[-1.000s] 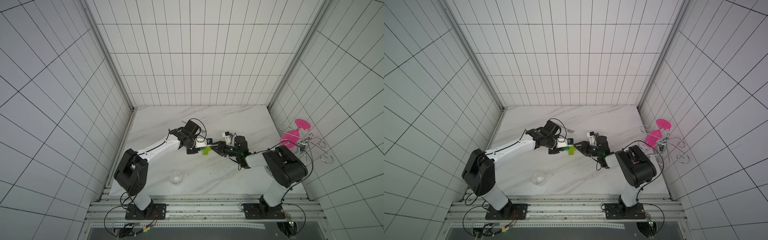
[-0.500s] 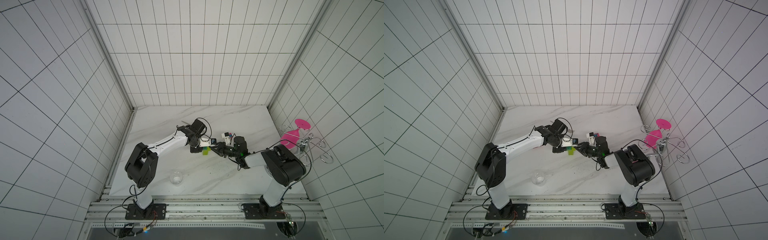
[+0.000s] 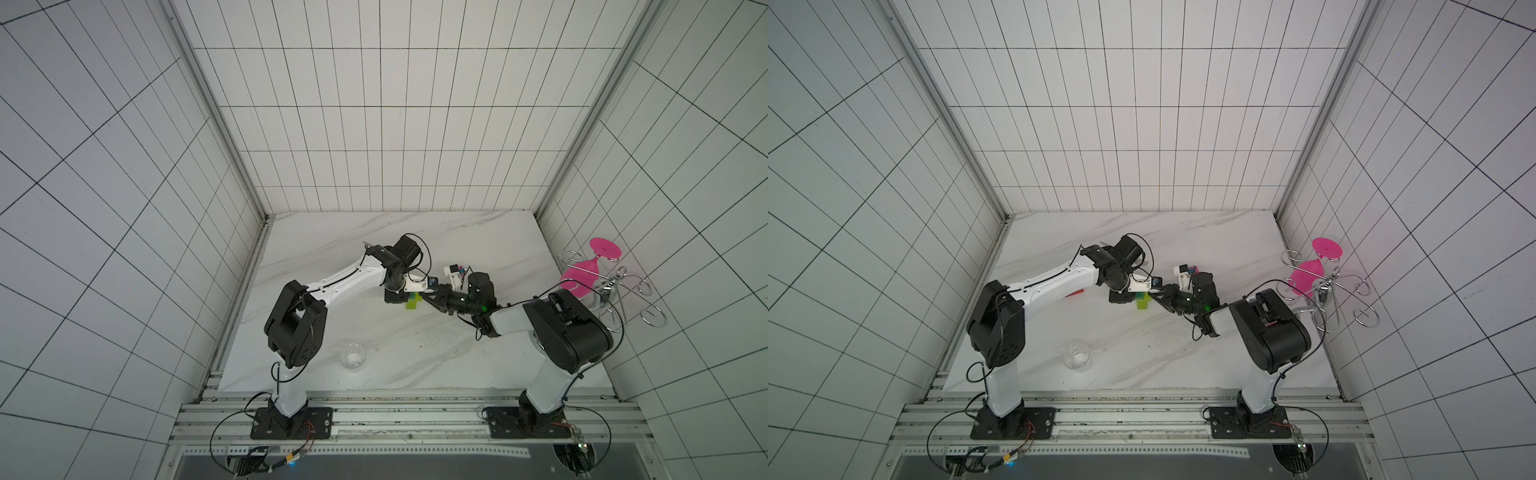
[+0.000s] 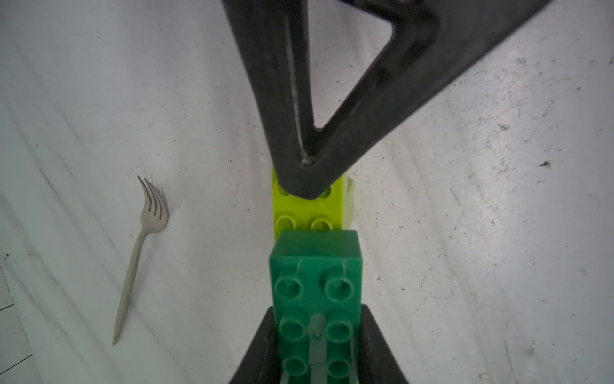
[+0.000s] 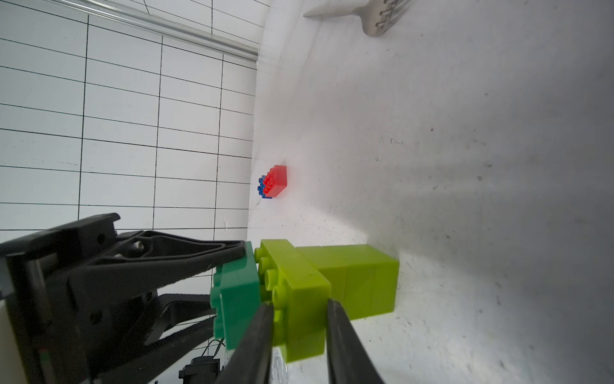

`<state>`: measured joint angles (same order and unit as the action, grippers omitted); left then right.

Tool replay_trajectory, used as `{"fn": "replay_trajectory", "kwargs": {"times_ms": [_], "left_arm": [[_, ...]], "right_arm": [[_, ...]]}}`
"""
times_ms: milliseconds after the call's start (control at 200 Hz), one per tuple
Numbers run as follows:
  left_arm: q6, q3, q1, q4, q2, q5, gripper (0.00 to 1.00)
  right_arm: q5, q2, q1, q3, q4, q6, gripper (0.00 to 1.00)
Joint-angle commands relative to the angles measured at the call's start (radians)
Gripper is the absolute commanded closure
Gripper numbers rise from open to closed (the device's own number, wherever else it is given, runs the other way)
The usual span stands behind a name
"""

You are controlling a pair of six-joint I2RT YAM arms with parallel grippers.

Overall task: Assemble a spoon with lego
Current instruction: Assemble the lego brick with the lego brick.

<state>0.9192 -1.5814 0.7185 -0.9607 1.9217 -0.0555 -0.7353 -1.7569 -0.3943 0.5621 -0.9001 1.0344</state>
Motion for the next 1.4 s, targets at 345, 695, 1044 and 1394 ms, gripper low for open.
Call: {"fn": "replay_trajectory", "kwargs": {"times_ms": [345,695,1044,1394], "left_arm": [[0.007,-0.077,0.019,-0.078,0.044,0.029,1.0],[0.013,-0.134,0.015,-0.091,0.063,0.046,1.0],[0.003,-0.142,0.018,-0.153,0.093,0.031,1.0],[-0.032,-0.207,0.033,-0.204,0.184,0.047,1.0]], "right_arm": [[-0.016,0.018,-0.002,0.031,0.044,-0.043,0.72],[-0.018,0.027,0.0,0.031,0.055,-0.053,0.73],[-0.018,0.036,0.003,0.028,0.061,-0.057,0.72],[-0.016,0.043,0.003,0.026,0.067,-0.059,0.73]]}}
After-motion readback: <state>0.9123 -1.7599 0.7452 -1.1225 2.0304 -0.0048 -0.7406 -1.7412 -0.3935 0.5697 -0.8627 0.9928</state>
